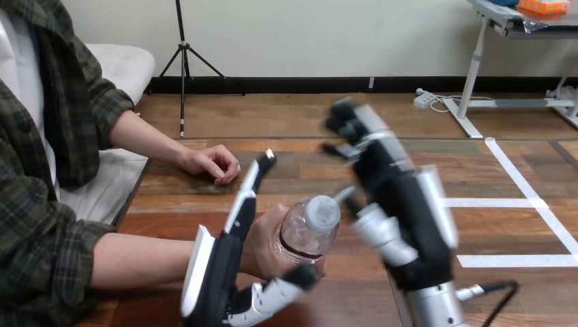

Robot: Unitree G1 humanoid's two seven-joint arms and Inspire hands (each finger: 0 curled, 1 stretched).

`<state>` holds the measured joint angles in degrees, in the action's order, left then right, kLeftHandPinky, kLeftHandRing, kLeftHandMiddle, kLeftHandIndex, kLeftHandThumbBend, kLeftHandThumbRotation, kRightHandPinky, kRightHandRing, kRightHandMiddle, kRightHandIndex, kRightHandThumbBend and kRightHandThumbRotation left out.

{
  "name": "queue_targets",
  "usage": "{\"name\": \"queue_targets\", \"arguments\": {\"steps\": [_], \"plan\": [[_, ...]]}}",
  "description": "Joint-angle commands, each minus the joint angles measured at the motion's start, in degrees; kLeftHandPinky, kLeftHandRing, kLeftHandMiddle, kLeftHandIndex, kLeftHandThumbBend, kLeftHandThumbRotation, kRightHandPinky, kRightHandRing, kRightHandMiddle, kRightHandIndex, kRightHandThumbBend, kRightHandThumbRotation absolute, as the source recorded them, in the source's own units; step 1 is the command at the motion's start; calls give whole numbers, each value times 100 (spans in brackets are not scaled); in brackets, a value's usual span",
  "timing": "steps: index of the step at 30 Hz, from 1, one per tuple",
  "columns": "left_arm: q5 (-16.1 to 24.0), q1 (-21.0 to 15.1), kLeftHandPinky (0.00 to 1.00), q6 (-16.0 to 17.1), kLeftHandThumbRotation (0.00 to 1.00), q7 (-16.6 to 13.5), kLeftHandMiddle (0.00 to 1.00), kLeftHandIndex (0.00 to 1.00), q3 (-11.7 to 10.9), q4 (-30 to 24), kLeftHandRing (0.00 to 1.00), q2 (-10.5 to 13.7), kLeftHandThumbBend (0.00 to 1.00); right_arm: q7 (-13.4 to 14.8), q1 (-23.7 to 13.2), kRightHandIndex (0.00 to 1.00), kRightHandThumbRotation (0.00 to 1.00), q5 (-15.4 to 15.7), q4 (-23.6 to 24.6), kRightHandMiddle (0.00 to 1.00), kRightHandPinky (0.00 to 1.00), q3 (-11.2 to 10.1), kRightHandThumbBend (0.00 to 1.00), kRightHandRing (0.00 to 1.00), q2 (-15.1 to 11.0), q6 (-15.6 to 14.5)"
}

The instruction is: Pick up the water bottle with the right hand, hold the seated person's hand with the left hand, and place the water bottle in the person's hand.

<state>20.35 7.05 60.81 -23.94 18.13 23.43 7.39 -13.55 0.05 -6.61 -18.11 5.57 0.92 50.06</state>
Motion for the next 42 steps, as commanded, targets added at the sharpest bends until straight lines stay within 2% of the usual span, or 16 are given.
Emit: {"name": "queue_targets", "arguments": {"steps": [1, 2, 5, 8, 10, 14, 18, 20, 23, 26, 30, 35, 38, 42], "plan": [[695, -269, 99, 538, 100, -849, 94, 94, -518, -73, 95, -925, 67, 343, -108, 87, 84, -158, 2, 91, 79, -357, 55, 89, 265, 397], [879, -262, 99, 544, 100, -974, 94, 95, -576, -82, 94, -975, 65, 364, -104, 87, 86, -158, -4, 91, 78, -361, 53, 89, 269, 417], [985, -277, 99, 921, 100, -1164, 94, 95, -611, 141, 94, -1239, 61, 428, -58, 86, 90, -157, 12, 91, 78, -386, 47, 89, 286, 403], [1503, -259, 99, 896, 100, -1552, 94, 96, -736, 134, 94, -1412, 58, 433, -23, 85, 92, -280, 16, 91, 77, -382, 44, 89, 314, 412], [1530, -277, 99, 988, 100, -1680, 95, 96, -706, 208, 94, -1540, 58, 460, 5, 85, 92, -284, 25, 90, 76, -391, 42, 88, 328, 426], [1704, -285, 99, 1019, 100, -1916, 95, 97, -664, 273, 95, -1620, 61, 495, 41, 84, 92, -260, 24, 89, 75, -410, 39, 86, 356, 459], [1643, -241, 100, 996, 100, -1954, 95, 97, -503, 278, 94, -1683, 62, 454, 72, 83, 91, -314, 27, 88, 74, -399, 37, 86, 346, 448], [1630, -290, 100, 994, 100, -1943, 95, 97, -468, 292, 94, -1631, 61, 449, 91, 82, 91, -337, 49, 88, 74, -391, 37, 85, 363, 429], [1661, -272, 98, 1003, 100, -2039, 94, 96, -439, 303, 92, -1699, 59, 440, 114, 82, 89, -334, 38, 87, 74, -391, 37, 85, 363, 442], [1573, -278, 96, 984, 100, -1919, 93, 96, -357, 302, 91, -1592, 59, 409, 126, 82, 87, -352, 33, 87, 73, -378, 37, 85, 355, 460], [1588, -278, 93, 953, 100, -1965, 91, 94, -380, 275, 89, -1613, 61, 416, 158, 82, 85, -328, 35, 87, 73, -378, 38, 85, 369, 474], [1702, -250, 91, 838, 100, -2027, 90, 94, -432, 191, 88, -1602, 58, 416, 174, 82, 84, -316, 27, 87, 73, -367, 38, 84, 372, 496], [1545, -246, 90, 931, 100, -1972, 90, 94, -377, 243, 88, -1587, 59, 378, 169, 82, 84, -334, 14, 87, 73, -350, 37, 85, 347, 510], [1592, -247, 90, 924, 100, -1989, 91, 94, -394, 234, 88, -1531, 55, 392, 204, 82, 83, -341, 40, 87, 73, -344, 36, 84, 369, 471]]}}
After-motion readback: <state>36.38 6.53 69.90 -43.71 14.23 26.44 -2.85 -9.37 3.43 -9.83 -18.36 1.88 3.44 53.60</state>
